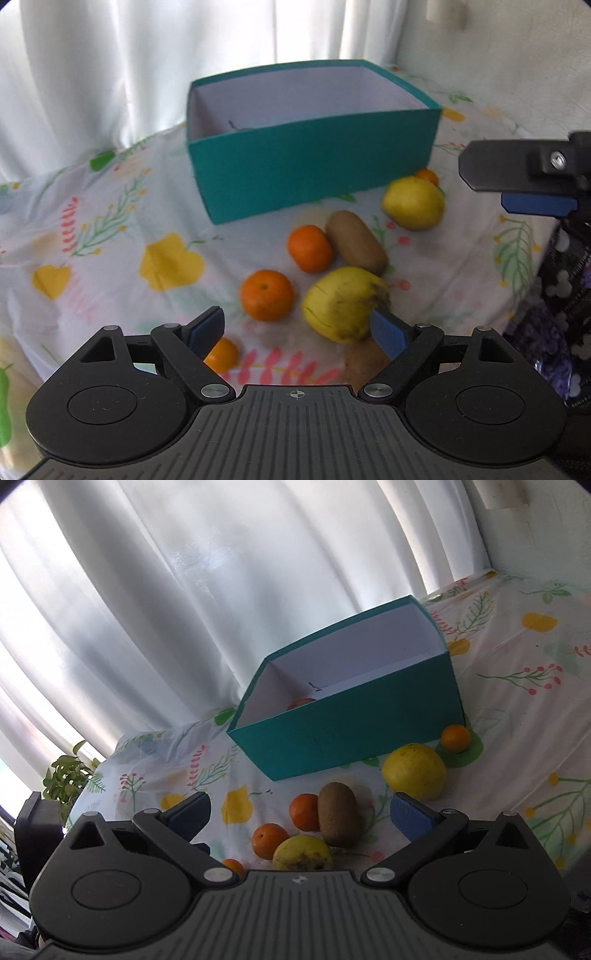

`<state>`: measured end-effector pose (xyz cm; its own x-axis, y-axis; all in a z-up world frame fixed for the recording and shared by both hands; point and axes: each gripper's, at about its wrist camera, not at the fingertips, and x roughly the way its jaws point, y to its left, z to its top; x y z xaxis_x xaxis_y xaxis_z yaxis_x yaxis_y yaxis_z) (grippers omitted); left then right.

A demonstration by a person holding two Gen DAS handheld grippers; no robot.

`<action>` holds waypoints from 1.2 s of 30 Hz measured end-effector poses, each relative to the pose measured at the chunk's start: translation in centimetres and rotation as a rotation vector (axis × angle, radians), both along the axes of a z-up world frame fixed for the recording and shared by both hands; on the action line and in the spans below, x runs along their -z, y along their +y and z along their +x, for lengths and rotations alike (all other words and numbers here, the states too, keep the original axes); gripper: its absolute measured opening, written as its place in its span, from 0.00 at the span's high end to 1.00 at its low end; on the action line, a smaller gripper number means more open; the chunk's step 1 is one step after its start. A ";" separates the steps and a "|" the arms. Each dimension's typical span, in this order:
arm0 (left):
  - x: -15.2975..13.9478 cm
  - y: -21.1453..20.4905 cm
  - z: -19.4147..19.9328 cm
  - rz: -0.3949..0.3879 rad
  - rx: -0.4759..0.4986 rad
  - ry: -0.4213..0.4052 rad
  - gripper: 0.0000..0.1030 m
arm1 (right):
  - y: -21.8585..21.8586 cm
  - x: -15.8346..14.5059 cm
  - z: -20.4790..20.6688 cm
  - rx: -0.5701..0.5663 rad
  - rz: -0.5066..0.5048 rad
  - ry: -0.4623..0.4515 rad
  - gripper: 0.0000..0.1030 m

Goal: Organize fruits
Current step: 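Move both tools back to the fruit and close on yellow pears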

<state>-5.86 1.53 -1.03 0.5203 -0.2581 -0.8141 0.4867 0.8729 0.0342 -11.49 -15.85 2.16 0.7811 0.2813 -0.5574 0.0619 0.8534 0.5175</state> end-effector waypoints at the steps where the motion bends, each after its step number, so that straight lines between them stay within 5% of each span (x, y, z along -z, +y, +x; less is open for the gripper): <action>1: 0.1 -0.2 -0.1 -0.003 0.006 0.004 0.12 | -0.2 0.1 0.0 0.016 -0.015 0.015 0.00; 11: 1.0 -1.9 -0.1 0.000 0.043 0.042 0.14 | -2.8 2.0 0.7 0.083 -0.082 0.128 0.00; 22: 2.1 -3.6 0.8 0.024 0.044 0.077 0.16 | -2.4 2.9 2.2 0.080 -0.324 0.131 0.00; 36: 4.0 -4.6 3.6 0.022 0.014 0.184 0.26 | -2.2 4.4 4.3 0.037 -0.344 0.176 0.00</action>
<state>-2.27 -3.06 -5.04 0.3582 -0.2456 -0.9008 0.4983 0.8662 -0.0380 -7.17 -18.09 -2.25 0.6716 0.0277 -0.7404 0.1584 0.9708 0.1800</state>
